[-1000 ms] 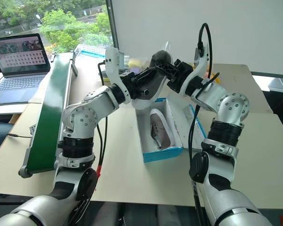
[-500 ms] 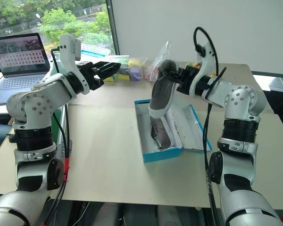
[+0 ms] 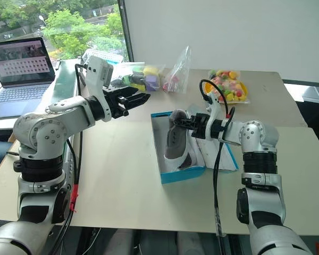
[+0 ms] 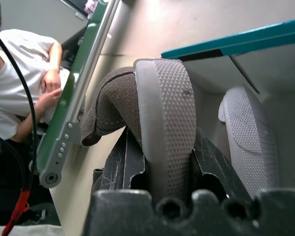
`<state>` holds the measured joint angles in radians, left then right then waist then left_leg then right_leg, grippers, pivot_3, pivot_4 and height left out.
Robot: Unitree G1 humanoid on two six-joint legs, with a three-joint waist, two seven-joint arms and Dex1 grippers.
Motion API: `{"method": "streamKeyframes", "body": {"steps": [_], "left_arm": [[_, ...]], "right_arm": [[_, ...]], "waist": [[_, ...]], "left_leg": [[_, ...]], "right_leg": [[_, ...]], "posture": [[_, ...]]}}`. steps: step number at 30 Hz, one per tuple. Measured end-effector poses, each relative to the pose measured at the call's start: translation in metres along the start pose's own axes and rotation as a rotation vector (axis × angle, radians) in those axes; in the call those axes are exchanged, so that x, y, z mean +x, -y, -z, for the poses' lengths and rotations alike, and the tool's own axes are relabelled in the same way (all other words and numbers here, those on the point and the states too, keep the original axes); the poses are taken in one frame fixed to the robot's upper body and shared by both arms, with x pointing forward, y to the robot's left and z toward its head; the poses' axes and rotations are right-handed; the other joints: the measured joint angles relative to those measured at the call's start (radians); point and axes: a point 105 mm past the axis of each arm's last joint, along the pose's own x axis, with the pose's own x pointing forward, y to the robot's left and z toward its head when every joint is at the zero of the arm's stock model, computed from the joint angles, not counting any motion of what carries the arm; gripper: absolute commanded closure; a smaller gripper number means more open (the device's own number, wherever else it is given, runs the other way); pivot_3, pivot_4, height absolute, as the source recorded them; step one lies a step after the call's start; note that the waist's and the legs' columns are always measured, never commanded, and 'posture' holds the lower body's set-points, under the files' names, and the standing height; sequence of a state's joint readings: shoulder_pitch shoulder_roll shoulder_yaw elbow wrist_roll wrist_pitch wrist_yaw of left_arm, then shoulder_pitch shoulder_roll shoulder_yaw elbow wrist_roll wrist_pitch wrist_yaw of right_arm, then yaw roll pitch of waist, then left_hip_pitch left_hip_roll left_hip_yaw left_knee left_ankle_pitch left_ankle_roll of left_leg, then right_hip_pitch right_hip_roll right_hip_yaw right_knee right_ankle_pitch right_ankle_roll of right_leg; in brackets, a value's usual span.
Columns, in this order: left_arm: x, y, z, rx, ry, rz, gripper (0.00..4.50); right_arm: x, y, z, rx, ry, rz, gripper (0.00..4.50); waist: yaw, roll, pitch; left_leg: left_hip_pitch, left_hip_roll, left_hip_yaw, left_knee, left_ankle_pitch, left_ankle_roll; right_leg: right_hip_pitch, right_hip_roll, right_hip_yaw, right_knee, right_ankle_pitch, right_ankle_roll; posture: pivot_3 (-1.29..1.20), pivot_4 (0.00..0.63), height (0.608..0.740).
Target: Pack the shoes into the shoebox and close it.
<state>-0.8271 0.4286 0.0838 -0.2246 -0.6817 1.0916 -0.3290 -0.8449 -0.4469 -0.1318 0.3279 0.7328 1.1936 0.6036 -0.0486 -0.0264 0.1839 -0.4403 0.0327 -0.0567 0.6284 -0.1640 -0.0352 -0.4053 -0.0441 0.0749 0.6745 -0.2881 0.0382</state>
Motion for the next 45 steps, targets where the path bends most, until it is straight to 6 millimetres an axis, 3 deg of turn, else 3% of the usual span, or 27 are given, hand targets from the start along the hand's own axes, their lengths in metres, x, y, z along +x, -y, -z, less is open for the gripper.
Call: {"method": "streamKeyframes", "body": {"steps": [4,8,13,16,18,19,21,23,27,32,38,39,42,45], "left_arm": [[-0.002,-0.004,0.003,0.004,-0.01,-0.021,1.69],[-0.003,-0.006,0.007,0.001,-0.021,-0.032,1.69],[-0.005,-0.008,0.012,-0.002,-0.027,-0.046,1.69],[-0.008,-0.006,0.013,0.027,-0.031,-0.049,1.69],[-0.013,-0.002,0.016,0.071,-0.05,-0.029,1.65],[-0.015,0.0,0.018,0.091,-0.065,-0.012,1.65],[-0.025,0.01,0.034,0.177,-0.151,0.06,1.65],[-0.031,0.019,0.05,0.222,-0.229,0.13,1.65],[-0.032,0.022,0.056,0.271,-0.245,0.163,1.65],[-0.033,0.015,0.07,0.299,-0.299,0.171,1.65],[-0.031,0.007,0.075,0.338,-0.323,0.211,1.65],[-0.029,0.005,0.076,0.342,-0.325,0.221,1.65],[-0.023,0.006,0.073,0.366,-0.322,0.26,1.65],[-0.02,0.007,0.07,0.393,-0.323,0.318,1.65]], "right_arm": [[0.009,0.004,0.014,-0.126,-0.114,0.034,4.07],[0.034,-0.003,0.039,-0.453,-0.313,0.029,4.07],[0.057,-0.006,0.047,-0.67,-0.433,0.003,4.07],[0.07,-0.001,0.049,-0.728,-0.463,0.016,4.07],[0.075,0.0,0.051,-0.754,-0.467,0.016,3.1],[0.076,0.001,0.051,-0.767,-0.468,0.019,2.95],[0.079,0.003,0.051,-0.799,-0.468,0.023,2.12],[0.08,0.004,0.054,-0.806,-0.472,0.027,1.6],[0.08,0.003,0.049,-0.79,-0.442,0.064,0.23],[0.046,-0.013,-0.001,-0.733,-0.296,0.134,0.07],[-0.022,-0.048,-0.045,-0.682,-0.156,0.158,0.07],[-0.034,-0.056,-0.048,-0.686,-0.142,0.157,0.31],[-0.06,-0.062,-0.042,-0.708,-0.148,0.173,1.19],[-0.099,-0.045,0.001,-0.644,-0.281,0.226,2.09]], "waist": [[0.003,0.0,0.0],[0.0,0.0,0.0],[-0.001,-0.003,-0.002],[-0.011,-0.005,-0.003],[-0.019,-0.005,-0.003],[-0.022,-0.005,-0.003],[-0.026,-0.005,-0.003],[-0.022,-0.005,-0.003],[-0.011,-0.004,-0.002],[0.006,-0.003,0.0],[0.013,-0.002,0.0],[0.013,-0.002,0.0],[0.013,-0.003,0.0],[0.034,-0.003,0.0]], "left_leg": [[0.0,0.0,0.0,0.0,0.0,0.0],[0.0,0.0,0.0,0.0,0.0,0.0],[0.003,0.0,0.0,0.002,0.0,0.0],[0.016,0.001,0.0,0.0,0.0,-0.001],[0.023,0.001,0.0,-0.001,0.0,-0.001],[0.024,0.001,0.0,-0.001,0.0,-0.001],[0.025,0.001,0.0,-0.001,0.0,-0.001],[0.025,0.001,0.0,-0.001,0.0,-0.001],[0.019,0.001,0.0,0.0,0.0,-0.001],[0.015,0.001,-0.001,-0.002,0.0,-0.001],[0.003,0.001,-0.001,-0.002,0.0,-0.001],[0.003,0.001,-0.001,-0.002,0.0,-0.001],[0.002,0.001,-0.001,-0.002,0.0,0.0],[0.0,0.0,-0.001,-0.001,0.0,0.0]], "right_leg": [[0.0,0.0,0.0,0.0,0.0,0.0],[0.0,0.0,0.0,0.0,0.0,0.0],[0.003,0.0,0.0,0.001,0.0,0.0],[0.015,0.001,0.0,0.0,0.0,-0.001],[0.021,0.001,0.0,-0.001,0.0,-0.001],[0.021,0.001,0.0,0.0,0.0,-0.001],[0.021,0.002,0.001,0.001,0.0,-0.001],[0.02,0.002,0.001,0.002,0.0,-0.002],[0.017,0.001,0.0,0.002,0.0,-0.002],[0.012,0.001,-0.001,0.001,0.0,-0.002],[0.001,0.001,-0.001,0.0,-0.001,-0.003],[0.0,0.001,-0.002,0.0,-0.001,-0.003],[0.001,0.001,-0.002,0.0,-0.001,-0.003],[0.001,0.0,-0.003,-0.003,-0.001,-0.002]], "posture": [[0.0,0.15,0.74],[0.0,0.15,0.74],[0.0,0.15,0.74],[0.0,0.15,0.74],[0.0,0.15,0.74],[0.0,0.15,0.74],[0.0,0.15,0.74],[0.0,0.15,0.74],[0.0,0.15,0.74],[0.0,0.15,0.74],[0.0,0.15,0.74],[0.0,0.15,0.74],[0.0,0.15,0.74],[0.0,0.15,0.74]]}}
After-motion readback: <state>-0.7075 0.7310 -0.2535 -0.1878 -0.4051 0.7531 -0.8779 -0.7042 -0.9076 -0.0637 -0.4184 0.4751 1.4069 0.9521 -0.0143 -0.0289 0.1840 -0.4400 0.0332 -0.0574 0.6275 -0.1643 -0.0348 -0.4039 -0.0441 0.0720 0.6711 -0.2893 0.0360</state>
